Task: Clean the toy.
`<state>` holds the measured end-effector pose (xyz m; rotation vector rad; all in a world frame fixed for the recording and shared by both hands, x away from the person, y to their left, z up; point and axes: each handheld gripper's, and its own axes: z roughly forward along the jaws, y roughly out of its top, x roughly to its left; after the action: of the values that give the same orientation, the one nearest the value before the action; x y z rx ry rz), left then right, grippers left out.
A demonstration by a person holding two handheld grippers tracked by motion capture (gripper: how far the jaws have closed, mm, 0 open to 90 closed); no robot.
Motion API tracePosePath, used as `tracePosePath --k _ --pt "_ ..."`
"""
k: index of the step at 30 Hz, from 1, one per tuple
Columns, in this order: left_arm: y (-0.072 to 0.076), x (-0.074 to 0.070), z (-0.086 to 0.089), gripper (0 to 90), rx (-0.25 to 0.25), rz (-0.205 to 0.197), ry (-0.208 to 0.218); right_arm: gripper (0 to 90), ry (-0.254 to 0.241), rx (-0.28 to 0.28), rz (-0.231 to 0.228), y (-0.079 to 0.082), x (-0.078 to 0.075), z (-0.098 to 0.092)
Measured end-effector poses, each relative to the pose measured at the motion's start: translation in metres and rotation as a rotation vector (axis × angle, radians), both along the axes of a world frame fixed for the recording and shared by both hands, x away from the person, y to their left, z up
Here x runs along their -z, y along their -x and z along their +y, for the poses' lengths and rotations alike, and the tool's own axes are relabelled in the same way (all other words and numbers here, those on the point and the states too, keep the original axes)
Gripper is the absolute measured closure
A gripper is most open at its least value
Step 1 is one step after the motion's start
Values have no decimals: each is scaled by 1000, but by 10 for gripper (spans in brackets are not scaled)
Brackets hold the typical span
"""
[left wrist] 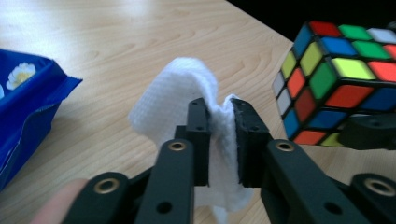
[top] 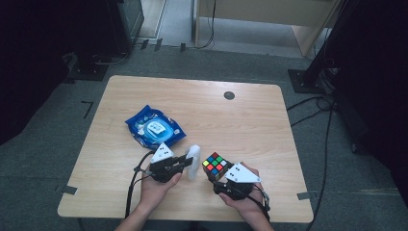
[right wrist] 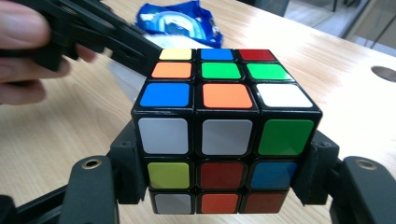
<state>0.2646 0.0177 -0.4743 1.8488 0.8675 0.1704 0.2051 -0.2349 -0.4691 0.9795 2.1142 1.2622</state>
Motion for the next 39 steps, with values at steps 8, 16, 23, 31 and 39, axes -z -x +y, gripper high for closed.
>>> tracePosePath --k 8,16,23,31,39 --pt "16 -26 -11 389 32 -11 90 346 18 0 -2 0 4 5" --pt "20 -25 -36 255 131 76 2 345 41 -37 -5 1 9 24" --pt "14 -21 -39 283 130 157 -26 345 93 -41 -50 5 12 35" --pt "12 -18 -38 342 142 177 -62 344 198 -37 -112 9 16 42" --pt "10 -15 -35 347 166 167 -52 338 219 -66 -159 10 20 40"
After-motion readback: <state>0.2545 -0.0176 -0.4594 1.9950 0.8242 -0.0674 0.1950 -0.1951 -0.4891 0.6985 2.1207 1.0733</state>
